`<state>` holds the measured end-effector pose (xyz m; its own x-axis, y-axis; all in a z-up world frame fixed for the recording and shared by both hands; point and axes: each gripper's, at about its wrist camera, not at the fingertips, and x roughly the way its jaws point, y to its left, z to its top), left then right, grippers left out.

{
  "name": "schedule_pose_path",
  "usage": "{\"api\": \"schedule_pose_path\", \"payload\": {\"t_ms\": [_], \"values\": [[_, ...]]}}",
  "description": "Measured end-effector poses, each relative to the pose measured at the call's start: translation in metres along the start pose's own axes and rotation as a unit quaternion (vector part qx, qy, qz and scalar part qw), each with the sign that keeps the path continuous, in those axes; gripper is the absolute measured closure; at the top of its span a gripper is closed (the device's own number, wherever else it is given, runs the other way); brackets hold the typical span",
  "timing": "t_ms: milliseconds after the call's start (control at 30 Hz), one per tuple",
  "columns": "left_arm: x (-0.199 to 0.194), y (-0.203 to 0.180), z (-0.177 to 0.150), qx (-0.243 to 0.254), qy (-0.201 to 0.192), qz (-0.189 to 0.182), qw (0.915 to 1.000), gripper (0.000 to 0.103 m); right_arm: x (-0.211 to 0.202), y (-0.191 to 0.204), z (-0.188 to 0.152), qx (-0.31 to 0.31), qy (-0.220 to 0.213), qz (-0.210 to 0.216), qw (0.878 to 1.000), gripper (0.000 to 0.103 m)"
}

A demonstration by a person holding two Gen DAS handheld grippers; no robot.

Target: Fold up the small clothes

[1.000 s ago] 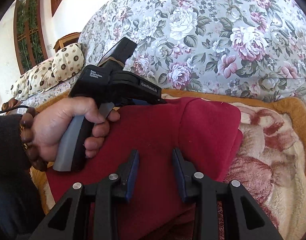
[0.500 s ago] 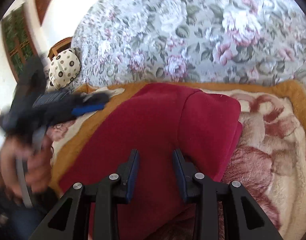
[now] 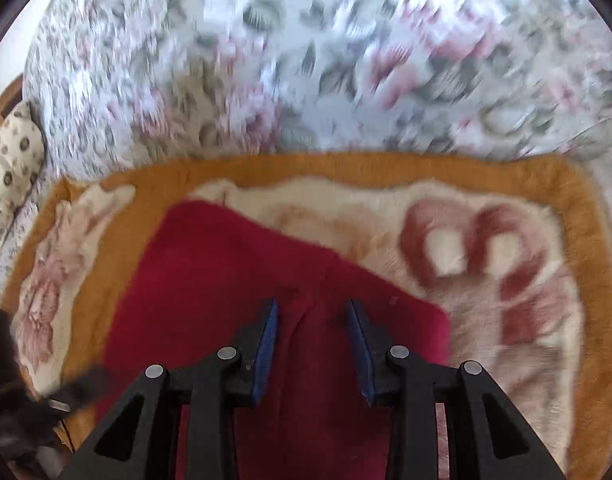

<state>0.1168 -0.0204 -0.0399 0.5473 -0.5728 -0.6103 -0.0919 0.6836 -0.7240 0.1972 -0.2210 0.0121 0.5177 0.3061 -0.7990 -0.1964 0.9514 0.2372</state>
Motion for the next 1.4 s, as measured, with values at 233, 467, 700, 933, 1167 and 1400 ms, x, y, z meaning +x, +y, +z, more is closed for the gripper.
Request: {"api": "schedule_pose_path", "payload": {"t_ms": [233,467,700,933,1167,1400], "values": [[0.004,0.007,0.004,-0.029,0.015,-0.026,0.9991,0.025,-0.058,-0.067,-0.057,0.15,-0.086,0.16,0.972,0.031],[0.013,-0.001,-0.003,0.007,0.03,0.009,0.9995,0.023,-0.011,-0.104,-0.105,0.299,-0.031,0.256,0.919,0.031],[0.016,0.003,-0.001,-0.005,0.026,0.001,0.9996,0.022,-0.007,-0.101,-0.101,0.269,-0.035,0.278,0.922,0.033],[0.016,0.0,-0.001,0.006,0.03,0.007,0.9995,0.022,-0.008,-0.082,-0.103,0.172,-0.007,0.24,0.955,0.047],[0.012,-0.007,-0.003,0.035,0.029,0.018,0.9988,0.049,-0.01,-0.078,-0.104,0.183,-0.017,0.255,0.949,0.063],[-0.045,-0.015,0.02,0.079,-0.08,0.022,0.9934,0.063,-0.029,-0.017,-0.067,0.103,-0.053,0.237,0.965,0.071]]}}
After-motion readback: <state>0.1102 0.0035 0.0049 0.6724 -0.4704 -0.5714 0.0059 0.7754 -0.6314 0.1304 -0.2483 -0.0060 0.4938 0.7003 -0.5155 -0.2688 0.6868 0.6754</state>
